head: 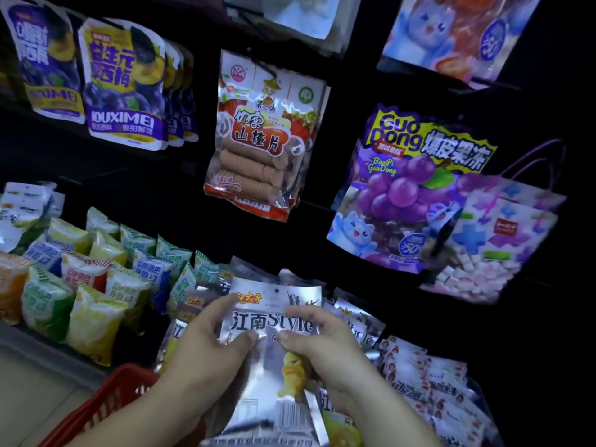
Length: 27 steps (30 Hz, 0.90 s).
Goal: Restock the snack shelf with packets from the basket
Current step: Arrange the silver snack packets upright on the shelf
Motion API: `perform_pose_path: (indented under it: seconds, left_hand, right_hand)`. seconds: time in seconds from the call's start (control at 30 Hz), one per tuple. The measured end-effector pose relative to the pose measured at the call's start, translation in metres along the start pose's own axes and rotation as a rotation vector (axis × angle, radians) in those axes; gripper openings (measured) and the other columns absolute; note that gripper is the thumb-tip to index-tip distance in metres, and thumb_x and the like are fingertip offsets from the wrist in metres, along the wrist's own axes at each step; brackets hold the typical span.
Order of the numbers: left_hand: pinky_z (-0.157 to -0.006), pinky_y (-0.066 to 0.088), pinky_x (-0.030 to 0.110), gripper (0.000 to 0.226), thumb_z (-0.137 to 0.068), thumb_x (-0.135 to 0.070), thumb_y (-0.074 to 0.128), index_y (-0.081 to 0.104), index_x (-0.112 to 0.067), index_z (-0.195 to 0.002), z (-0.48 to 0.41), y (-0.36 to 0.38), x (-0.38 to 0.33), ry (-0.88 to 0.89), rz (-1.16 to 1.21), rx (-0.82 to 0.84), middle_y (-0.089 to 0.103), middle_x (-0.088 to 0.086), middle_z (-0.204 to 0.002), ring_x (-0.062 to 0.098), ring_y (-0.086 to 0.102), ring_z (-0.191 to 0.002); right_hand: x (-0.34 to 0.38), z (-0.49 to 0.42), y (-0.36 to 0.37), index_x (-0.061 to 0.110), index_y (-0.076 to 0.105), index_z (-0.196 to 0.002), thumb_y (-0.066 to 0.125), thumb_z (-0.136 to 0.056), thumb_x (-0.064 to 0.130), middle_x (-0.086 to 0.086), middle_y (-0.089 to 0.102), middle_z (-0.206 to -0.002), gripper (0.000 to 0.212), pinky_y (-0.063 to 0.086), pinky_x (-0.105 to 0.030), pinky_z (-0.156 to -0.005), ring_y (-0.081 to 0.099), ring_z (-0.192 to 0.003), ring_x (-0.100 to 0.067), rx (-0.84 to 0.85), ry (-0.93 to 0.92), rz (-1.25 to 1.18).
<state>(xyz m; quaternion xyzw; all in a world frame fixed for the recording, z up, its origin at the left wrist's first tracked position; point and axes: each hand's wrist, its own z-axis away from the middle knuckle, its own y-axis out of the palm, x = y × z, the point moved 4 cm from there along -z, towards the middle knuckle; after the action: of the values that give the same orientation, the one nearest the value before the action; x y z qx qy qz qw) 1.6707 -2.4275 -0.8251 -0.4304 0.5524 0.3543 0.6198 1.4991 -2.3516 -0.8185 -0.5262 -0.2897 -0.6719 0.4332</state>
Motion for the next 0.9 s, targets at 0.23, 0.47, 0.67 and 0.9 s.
perform_pose_path:
  seconds: [0.23, 0.47, 0.67, 0.9]
  left_hand:
    - [-0.066, 0.05, 0.01, 0.075, -0.09, -0.012, 0.077, 0.04, -0.037, -0.151, -0.001, 0.003, -0.004, -0.031, 0.11, -0.017, 0.072, -0.014, -0.106, -0.013, 0.066, -0.09]
    - [-0.087, 0.058, 0.031, 0.074, -0.088, -0.023, 0.08, 0.039, -0.051, -0.142, 0.015, 0.002, -0.001, -0.179, 0.09, 0.158, 0.073, -0.008, -0.117, 0.012, 0.068, -0.111]
    - [-0.067, 0.062, 0.045, 0.051, -0.083, -0.007, 0.083, 0.058, -0.022, -0.124, 0.045, 0.016, 0.003, -0.29, 0.248, 0.343, 0.077, 0.008, -0.105, 0.026, 0.075, -0.085]
    - [-0.078, 0.063, 0.039, 0.045, -0.082, -0.015, 0.084, 0.062, -0.038, -0.113, 0.043, -0.005, -0.008, 0.046, -0.003, 0.066, 0.075, -0.015, -0.095, 0.007, 0.072, -0.085]
  right_hand:
    - [0.002, -0.004, -0.004, 0.07, 0.05, -0.128, 0.086, -0.084, 0.022, 0.024, 0.035, -0.146, 0.074, 0.054, -0.051, -0.101, 0.058, -0.131, -0.024, -0.028, -0.152, 0.051]
    - [0.001, -0.005, -0.013, 0.077, 0.023, -0.141, 0.077, -0.091, 0.012, 0.001, 0.038, -0.148, 0.098, 0.058, -0.053, -0.092, 0.057, -0.121, -0.026, 0.001, -0.203, -0.025]
    - [0.005, -0.001, -0.03, 0.063, 0.025, -0.151, 0.075, -0.094, 0.02, -0.001, 0.075, -0.093, 0.088, 0.053, -0.034, -0.058, 0.071, -0.082, -0.029, -0.163, -0.251, -0.095]
    - [0.002, 0.017, -0.015, 0.053, 0.053, -0.138, 0.083, -0.083, 0.041, 0.017, 0.033, -0.135, 0.063, 0.052, -0.025, -0.094, 0.045, -0.131, -0.007, -0.128, -0.415, 0.578]
